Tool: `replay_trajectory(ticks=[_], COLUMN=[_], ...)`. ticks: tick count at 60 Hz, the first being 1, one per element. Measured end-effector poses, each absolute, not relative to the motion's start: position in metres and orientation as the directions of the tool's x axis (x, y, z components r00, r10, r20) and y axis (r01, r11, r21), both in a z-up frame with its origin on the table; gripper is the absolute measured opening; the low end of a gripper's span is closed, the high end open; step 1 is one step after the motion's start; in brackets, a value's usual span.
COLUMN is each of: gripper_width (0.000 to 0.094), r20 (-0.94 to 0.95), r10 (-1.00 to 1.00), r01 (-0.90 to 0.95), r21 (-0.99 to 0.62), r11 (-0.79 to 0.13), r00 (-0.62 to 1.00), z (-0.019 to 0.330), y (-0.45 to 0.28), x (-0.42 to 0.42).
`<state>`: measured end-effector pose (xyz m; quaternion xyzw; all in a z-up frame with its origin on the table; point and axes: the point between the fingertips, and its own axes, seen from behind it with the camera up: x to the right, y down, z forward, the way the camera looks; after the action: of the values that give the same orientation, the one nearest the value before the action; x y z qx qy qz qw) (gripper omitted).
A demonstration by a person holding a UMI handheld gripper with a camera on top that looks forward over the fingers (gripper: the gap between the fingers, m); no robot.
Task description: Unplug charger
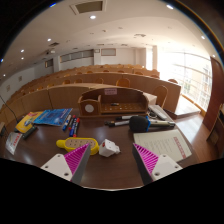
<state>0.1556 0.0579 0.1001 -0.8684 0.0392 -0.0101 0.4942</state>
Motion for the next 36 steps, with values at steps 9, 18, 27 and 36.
replay_trajectory(ticks=[9, 18, 27, 36], gripper_width=[0.0853, 0.0851, 0.0849, 0.0851], r20=[-0.015, 0.017, 0.035, 0.054], r10=[-0.097, -0.123, -0.137, -0.139], r01=[-0.06, -0.041, -0.032, -0.016], r21=[-0.877, -0.891, -0.889, -0.89], r11=[-0.477, -0.452, -0.458, -0.455], r00=[0.995, 0.992, 0.99, 0.989], z=[0.137, 0.167, 0.178, 0.187], y=[-0.008, -0.085, -0.153, -0.2], x=[0.138, 0.121, 0.104, 0.09])
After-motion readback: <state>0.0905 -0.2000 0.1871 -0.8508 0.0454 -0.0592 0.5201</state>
